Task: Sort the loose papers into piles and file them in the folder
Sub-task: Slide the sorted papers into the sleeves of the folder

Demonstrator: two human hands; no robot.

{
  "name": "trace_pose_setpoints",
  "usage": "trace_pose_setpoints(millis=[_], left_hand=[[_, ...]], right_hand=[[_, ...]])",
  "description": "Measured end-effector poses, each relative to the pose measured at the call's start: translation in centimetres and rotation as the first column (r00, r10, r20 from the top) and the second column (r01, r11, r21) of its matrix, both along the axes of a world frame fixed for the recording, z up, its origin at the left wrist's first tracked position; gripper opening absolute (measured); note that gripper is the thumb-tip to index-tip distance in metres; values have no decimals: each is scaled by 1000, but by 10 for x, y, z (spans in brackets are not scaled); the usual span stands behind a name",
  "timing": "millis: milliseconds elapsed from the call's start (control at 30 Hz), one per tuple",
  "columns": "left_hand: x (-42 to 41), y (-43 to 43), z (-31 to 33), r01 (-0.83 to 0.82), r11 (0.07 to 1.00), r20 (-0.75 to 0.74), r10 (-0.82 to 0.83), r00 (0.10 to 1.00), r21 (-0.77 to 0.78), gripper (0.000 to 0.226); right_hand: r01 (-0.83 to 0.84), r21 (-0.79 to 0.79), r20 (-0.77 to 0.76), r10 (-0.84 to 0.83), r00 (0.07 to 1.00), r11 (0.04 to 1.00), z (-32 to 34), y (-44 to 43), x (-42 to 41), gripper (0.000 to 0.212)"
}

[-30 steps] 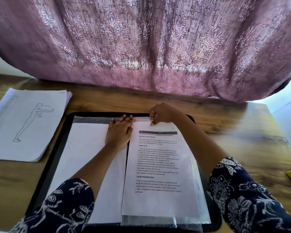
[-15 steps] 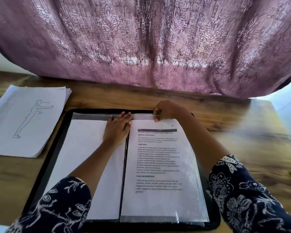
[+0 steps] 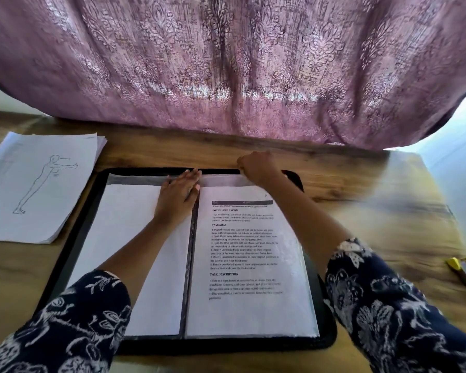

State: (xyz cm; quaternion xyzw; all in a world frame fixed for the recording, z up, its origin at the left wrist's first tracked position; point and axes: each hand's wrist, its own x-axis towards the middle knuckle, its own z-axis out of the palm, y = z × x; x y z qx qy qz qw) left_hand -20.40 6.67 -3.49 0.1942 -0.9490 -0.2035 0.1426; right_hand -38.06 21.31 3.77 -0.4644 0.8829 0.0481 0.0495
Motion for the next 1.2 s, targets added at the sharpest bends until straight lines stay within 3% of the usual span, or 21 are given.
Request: trace_pose_setpoints(millis=[33, 67, 167, 267, 367, 467, 533, 600, 700, 767, 833, 933, 1000, 1067, 1133, 1200], left_hand=[[4, 1, 5, -7, 999, -21, 7, 1000, -38, 61], [8, 5, 10, -23, 996, -40, 19, 999, -91, 57], [28, 29, 18, -76, 987, -64, 68, 996, -142, 48], [48, 53, 4, -68, 994, 104, 77, 992, -79, 56], [53, 55, -11, -49, 994, 202, 69, 977, -102, 61], [50, 52, -5, -39, 999, 164, 38, 986, 0, 59], [54, 59, 6, -87, 993, 40, 84, 996, 78, 52], [75, 79, 13, -175, 981, -52, 180, 982, 84, 41], [123, 118, 0, -191, 981, 65, 192, 979, -26, 43], [141, 127, -13, -140, 984, 179, 157, 971, -107, 55], [145, 120, -15, -118, 988, 243, 138, 960, -95, 61], [146, 119, -10, -91, 995, 234, 100, 967, -51, 66], [146, 121, -9, -85, 996, 244, 87, 966, -20, 56], [148, 123, -10, -80, 996, 261, 89, 961, -45, 49], [148, 125, -8, -90, 993, 248, 106, 963, -74, 49], [147, 125, -6, -84, 993, 254, 102, 962, -82, 48]], right_hand=[[59, -73, -113, -67, 991, 996, -3, 3, 18, 25], [96, -160, -116, -115, 987, 982, -6, 8, 38, 28], [127, -336, 197, -63, 978, 933, -26, 20, 98, 47], [65, -231, 258, -3, 966, 971, -59, 48, 117, 71], [246, -211, 192, -207, 959, 946, -76, 92, 75, 91], [432, -104, 170, -412, 895, 896, -64, 119, 45, 77], [446, -141, 125, -431, 894, 884, -49, 115, 67, 69], [393, -230, 176, -359, 917, 891, -36, 103, 131, 66], [279, -256, 268, -210, 940, 925, -57, 112, 234, 61], [347, -182, 323, -278, 905, 920, -65, 138, 244, 63], [395, -140, 241, -356, 903, 908, -72, 175, 233, 72], [512, -94, 188, -490, 851, 854, -68, 216, 209, 86], [597, -68, 165, -581, 797, 800, -56, 200, 208, 77], [500, -148, 172, -475, 863, 853, -54, 157, 228, 68], [297, -188, 216, -256, 942, 936, -57, 127, 251, 65], [307, -156, 256, -262, 930, 939, -64, 139, 245, 77]])
